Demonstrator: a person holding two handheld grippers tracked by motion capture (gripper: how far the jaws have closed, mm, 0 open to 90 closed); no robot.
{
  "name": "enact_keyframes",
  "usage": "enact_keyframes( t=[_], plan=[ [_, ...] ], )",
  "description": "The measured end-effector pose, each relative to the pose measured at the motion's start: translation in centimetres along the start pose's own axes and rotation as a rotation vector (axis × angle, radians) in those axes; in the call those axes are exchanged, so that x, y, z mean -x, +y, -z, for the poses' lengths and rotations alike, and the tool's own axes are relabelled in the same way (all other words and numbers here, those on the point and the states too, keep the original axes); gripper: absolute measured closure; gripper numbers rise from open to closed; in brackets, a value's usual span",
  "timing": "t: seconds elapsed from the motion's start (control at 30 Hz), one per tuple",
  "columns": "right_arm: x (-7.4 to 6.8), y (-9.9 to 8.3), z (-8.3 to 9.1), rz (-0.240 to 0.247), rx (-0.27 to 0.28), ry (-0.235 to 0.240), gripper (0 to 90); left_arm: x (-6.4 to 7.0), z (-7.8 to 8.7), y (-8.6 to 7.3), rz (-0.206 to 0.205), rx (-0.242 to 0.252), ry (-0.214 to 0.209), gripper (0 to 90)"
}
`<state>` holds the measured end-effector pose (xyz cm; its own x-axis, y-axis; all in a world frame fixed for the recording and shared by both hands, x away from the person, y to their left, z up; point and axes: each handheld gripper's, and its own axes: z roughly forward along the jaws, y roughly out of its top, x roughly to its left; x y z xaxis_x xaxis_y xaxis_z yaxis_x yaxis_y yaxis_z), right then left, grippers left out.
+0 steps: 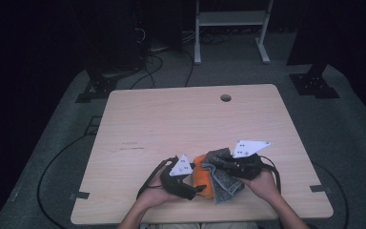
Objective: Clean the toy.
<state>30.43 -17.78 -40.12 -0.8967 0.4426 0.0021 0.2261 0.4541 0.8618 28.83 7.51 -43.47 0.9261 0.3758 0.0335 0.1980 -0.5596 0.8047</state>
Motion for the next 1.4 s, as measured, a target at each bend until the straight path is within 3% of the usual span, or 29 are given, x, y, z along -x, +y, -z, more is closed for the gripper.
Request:
enact_keyframes(
  t=[0.17,0.23,0.3,0.33,0.37,0.43,0.5,0.57,0.63,0.67,0.7,0.73,0.9,1.0,1.1,1.17,1.2,1.23,1.27,1.4],
  plan=[
    [0.3,-1.5,1.3,-0.026,0.002,-0.02,78.9,-0.4,0.1,-0.6,-0.003,-0.029,0.0,22.8],
    [0.6,-2.5,1.9,-0.065,0.005,-0.023,78.9,-0.5,0.2,-0.6,0.005,-0.026,-0.008,22.8],
    [0.7,-3.2,2.3,-0.09,0.008,-0.019,78.9,-0.7,0.7,-0.1,0.027,-0.013,-0.028,22.4],
    [0.5,-3.4,2.4,-0.086,0.008,-0.026,78.9,-1.0,1.2,0.6,0.08,0.014,-0.034,20.9],
    [0.5,-3.4,2.4,-0.086,0.008,-0.026,78.9,-1.0,1.2,0.6,0.08,0.014,-0.034,19.4],
    [0.0,-3.2,2.4,-0.071,0.02,-0.015,78.9,-1.4,1.5,0.9,0.123,0.054,-0.013,19.2],
    [-1.1,-2.6,2.0,-0.025,0.032,0.001,78.9,-1.8,1.1,0.9,0.157,0.04,0.0,13.5],
    [-2.2,-1.9,1.7,0.037,0.028,0.004,78.8,-2.0,0.5,0.5,0.168,0.013,-0.027,12.9],
    [-2.7,-1.7,1.5,0.065,0.018,-0.001,78.8,-1.9,0.4,-0.1,0.161,0.011,-0.043,20.0],
    [-2.1,-2.3,1.7,0.035,0.024,0.015,78.9,-2.0,0.5,-0.2,0.154,0.008,-0.052,24.1],
    [-2.1,-2.3,1.7,0.035,0.024,0.015,78.9,-1.9,0.7,-0.3,0.144,0.007,-0.055,24.1],
    [-1.4,-3.1,2.1,-0.019,0.034,0.03,78.9,-1.8,0.7,-0.4,0.115,0.002,-0.051,25.6],
    [-0.7,-4.7,3.0,-0.054,-0.003,-0.012,78.7,-1.7,0.8,-0.5,0.095,0.007,-0.053,25.6],
    [0.1,-6.2,3.7,-0.084,-0.06,-0.042,78.7,-1.6,0.9,-0.6,0.078,0.007,-0.057,25.8],
    [0.7,-6.6,4.0,-0.122,-0.051,-0.023,78.6,-1.5,0.9,-0.6,0.057,0.008,-0.07,25.9],
    [1.0,-6.1,4.2,-0.148,0.003,0.011,78.6,-1.4,0.9,-0.6,0.052,0.012,-0.075,25.9],
    [1.0,-4.9,3.9,-0.144,0.035,0.036,78.5,-1.3,0.9,-0.6,0.042,0.014,-0.079,25.9],
    [1.0,-4.9,3.9,-0.144,0.035,0.036,78.5,-1.3,0.9,-0.6,0.042,0.014,-0.079,25.9],
    [1.0,-3.6,3.3,-0.133,0.057,0.043,78.4,-1.2,0.9,-0.6,0.034,0.014,-0.088,25.7],
    [1.1,-2.0,1.7,-0.133,0.042,0.09,78.3,-1.4,1.2,-0.7,0.03,-0.005,-0.105,23.2]
  ],
)
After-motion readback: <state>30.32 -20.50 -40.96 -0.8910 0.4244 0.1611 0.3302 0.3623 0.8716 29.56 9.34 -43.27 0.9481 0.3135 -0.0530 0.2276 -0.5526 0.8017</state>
